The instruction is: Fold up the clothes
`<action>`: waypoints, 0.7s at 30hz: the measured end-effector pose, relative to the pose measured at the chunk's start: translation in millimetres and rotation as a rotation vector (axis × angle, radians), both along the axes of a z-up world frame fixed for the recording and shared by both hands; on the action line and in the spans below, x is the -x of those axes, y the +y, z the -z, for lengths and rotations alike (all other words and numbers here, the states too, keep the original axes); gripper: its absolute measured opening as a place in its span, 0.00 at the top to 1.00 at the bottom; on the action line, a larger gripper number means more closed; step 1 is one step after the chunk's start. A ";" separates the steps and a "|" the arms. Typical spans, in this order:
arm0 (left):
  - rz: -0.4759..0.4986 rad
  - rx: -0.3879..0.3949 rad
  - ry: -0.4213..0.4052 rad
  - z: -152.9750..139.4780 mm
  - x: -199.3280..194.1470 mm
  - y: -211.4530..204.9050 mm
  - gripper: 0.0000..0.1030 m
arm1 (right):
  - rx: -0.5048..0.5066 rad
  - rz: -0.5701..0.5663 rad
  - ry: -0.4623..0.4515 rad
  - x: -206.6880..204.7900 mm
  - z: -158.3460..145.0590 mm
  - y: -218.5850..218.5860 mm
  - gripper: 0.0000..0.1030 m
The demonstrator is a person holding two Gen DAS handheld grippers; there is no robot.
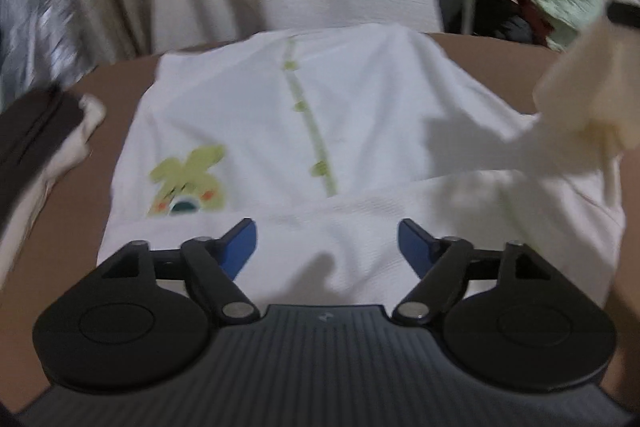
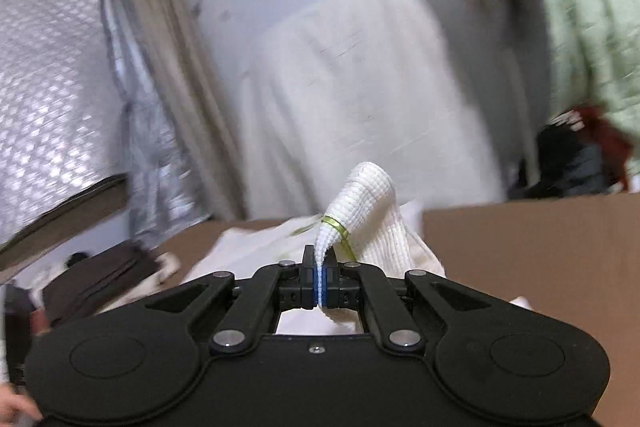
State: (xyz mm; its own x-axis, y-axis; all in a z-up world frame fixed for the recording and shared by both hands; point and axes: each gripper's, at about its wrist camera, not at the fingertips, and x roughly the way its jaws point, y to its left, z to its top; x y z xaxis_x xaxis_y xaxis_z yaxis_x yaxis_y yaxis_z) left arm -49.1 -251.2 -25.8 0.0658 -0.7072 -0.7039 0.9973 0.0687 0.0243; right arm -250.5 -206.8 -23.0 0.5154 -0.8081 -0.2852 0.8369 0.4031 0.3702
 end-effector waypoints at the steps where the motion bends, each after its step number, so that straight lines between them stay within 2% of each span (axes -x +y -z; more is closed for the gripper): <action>1: -0.044 -0.026 0.041 9.0 -11.9 0.2 0.21 | -0.018 -0.016 -0.003 -11.7 5.8 0.4 0.96; 3: -0.106 -0.075 0.127 17.5 -32.4 -1.2 0.22 | -0.037 -0.045 0.014 -36.7 17.0 1.3 0.96; 4: -0.121 -0.072 0.152 16.7 -40.0 -1.1 0.22 | -0.031 -0.062 0.034 -51.6 20.4 3.9 0.96; 7: -0.150 0.010 0.188 2.4 -58.2 1.8 0.21 | 0.002 -0.142 0.075 -89.8 23.4 7.1 0.96; 9: -0.177 0.077 0.250 -4.7 -71.5 6.0 0.21 | 0.026 -0.208 0.101 -114.8 25.1 10.2 0.96; 11: -0.223 0.101 0.299 -4.1 -83.2 5.8 0.21 | 0.032 -0.275 0.123 -139.9 29.0 16.5 0.96; 13: -0.291 0.089 0.290 3.4 -90.4 1.1 0.20 | 0.027 -0.354 0.241 -164.0 37.2 20.4 0.91; 15: -0.328 0.030 0.205 15.3 -90.9 -6.2 0.21 | 0.009 -0.435 0.425 -173.4 48.9 28.3 0.59; 16: -0.326 0.010 0.191 19.2 -91.3 -7.9 0.21 | -0.001 -0.475 0.519 -177.7 54.9 32.4 0.58; 18: -0.314 -0.019 0.206 24.2 -92.7 -9.4 0.20 | 0.007 -0.506 0.625 -162.1 55.8 42.3 0.57; 21: -0.264 -0.010 0.308 22.6 -90.4 -10.4 0.20 | -0.052 -0.504 0.727 -120.1 46.6 46.6 0.45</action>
State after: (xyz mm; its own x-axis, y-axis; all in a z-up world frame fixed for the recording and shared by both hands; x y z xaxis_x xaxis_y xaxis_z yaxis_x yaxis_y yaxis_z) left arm 41.3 -261.6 -48.4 0.0292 -0.6874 -0.7257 0.9063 0.3245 -0.2708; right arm -130.4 -160.2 -69.6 0.4834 -0.5108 -0.7110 0.5999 0.7847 -0.1559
